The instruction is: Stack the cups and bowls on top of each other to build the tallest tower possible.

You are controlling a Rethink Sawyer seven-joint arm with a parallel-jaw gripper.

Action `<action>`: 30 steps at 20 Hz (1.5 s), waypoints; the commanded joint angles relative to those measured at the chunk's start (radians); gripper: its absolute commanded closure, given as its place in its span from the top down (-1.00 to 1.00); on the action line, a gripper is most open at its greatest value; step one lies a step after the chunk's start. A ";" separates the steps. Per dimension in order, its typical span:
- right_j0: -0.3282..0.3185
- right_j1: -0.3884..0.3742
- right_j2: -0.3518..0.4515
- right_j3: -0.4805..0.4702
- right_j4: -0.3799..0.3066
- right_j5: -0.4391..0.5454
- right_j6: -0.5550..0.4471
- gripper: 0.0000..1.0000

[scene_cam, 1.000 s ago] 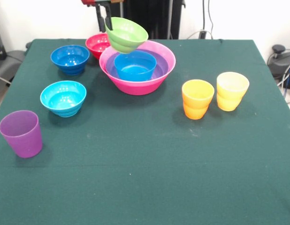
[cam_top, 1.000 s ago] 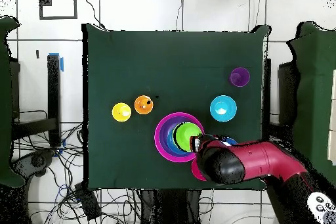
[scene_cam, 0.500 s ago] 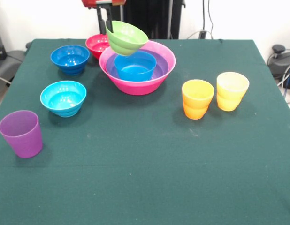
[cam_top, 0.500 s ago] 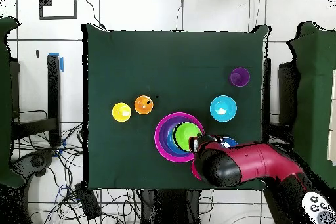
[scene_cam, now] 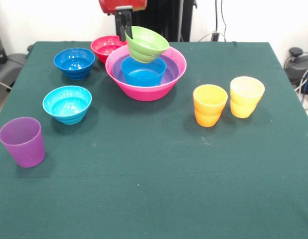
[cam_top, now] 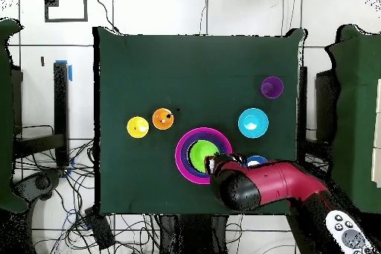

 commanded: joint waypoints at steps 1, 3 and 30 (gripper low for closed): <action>0.107 0.056 -0.093 0.000 -0.080 -0.057 0.087 -1.00; 0.126 0.069 -0.110 -0.012 -0.080 -0.067 0.092 -1.00; 0.097 0.199 -0.144 -0.105 -0.071 -0.104 -0.028 -1.00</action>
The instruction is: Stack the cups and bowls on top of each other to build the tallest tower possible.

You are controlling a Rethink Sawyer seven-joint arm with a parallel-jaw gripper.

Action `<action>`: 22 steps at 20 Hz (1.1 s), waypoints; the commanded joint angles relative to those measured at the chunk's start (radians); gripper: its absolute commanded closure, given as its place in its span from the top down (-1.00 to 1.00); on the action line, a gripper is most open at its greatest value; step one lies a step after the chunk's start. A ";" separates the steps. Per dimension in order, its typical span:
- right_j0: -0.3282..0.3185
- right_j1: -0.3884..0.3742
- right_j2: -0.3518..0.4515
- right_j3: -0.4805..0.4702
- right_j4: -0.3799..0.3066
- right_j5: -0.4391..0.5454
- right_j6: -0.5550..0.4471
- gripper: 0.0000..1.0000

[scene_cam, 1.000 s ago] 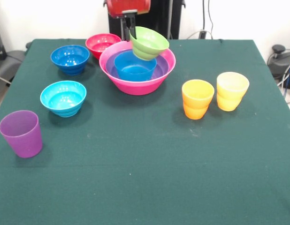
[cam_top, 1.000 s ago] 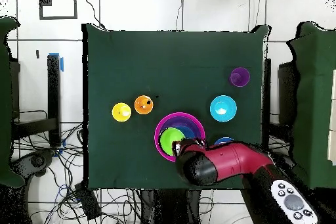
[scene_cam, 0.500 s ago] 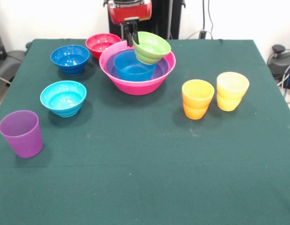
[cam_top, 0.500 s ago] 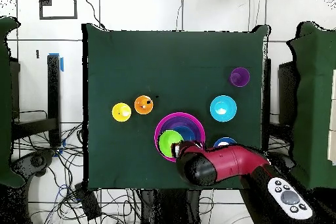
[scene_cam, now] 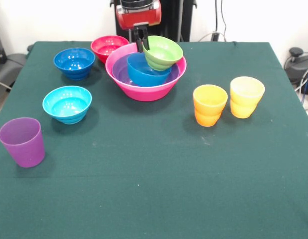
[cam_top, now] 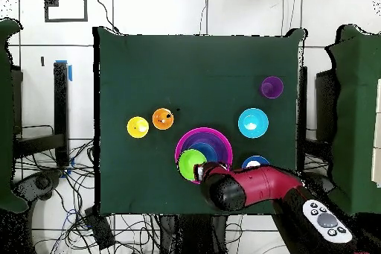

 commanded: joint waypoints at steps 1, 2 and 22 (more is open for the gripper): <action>-0.008 0.042 0.010 -0.085 -0.070 -0.017 -0.031 -1.00; -0.013 0.040 0.015 -0.083 -0.068 -0.014 -0.035 -1.00; -0.176 0.056 0.169 -0.120 -0.051 0.144 -0.165 -1.00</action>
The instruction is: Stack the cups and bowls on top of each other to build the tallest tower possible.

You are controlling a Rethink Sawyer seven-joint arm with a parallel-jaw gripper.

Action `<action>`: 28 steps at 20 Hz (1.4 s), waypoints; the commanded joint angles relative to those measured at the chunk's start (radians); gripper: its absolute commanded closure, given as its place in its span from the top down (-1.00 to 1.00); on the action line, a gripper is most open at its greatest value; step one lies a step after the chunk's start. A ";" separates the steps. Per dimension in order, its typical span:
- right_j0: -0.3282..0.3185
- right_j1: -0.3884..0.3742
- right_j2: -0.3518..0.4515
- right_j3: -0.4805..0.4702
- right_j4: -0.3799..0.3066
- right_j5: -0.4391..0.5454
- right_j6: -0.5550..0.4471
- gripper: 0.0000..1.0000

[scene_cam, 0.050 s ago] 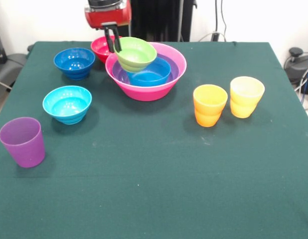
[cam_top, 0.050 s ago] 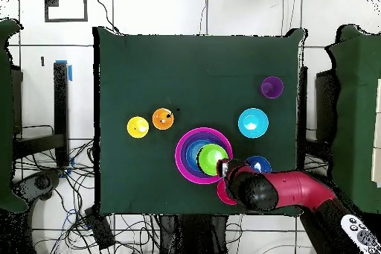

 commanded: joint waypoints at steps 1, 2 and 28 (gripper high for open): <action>0.038 0.051 0.072 -0.088 -0.057 0.088 -0.153 -1.00; 0.044 0.052 0.067 -0.087 -0.062 0.081 -0.144 -1.00; 0.107 0.031 0.032 -0.059 -0.062 0.036 -0.075 -1.00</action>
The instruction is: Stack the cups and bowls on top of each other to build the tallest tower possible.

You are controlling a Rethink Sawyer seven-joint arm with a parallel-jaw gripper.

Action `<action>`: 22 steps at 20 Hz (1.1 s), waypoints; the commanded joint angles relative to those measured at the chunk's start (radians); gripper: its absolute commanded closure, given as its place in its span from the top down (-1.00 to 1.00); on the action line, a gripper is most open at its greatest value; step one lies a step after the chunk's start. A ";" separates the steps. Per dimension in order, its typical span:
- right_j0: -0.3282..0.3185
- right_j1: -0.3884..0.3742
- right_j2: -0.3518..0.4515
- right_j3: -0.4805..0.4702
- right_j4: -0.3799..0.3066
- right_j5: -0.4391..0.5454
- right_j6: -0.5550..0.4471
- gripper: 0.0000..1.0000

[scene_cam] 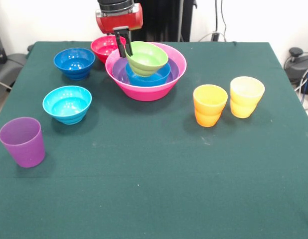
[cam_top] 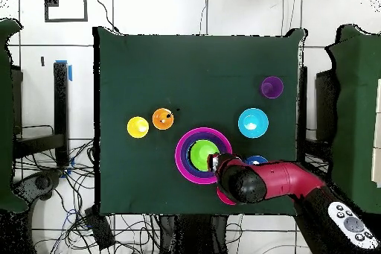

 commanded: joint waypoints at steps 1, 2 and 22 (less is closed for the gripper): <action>0.031 0.028 0.036 -0.043 -0.065 0.027 -0.088 -1.00; 0.021 0.033 0.040 -0.040 -0.056 0.020 -0.081 1.00; 0.054 0.024 0.004 -0.042 -0.059 0.011 -0.038 1.00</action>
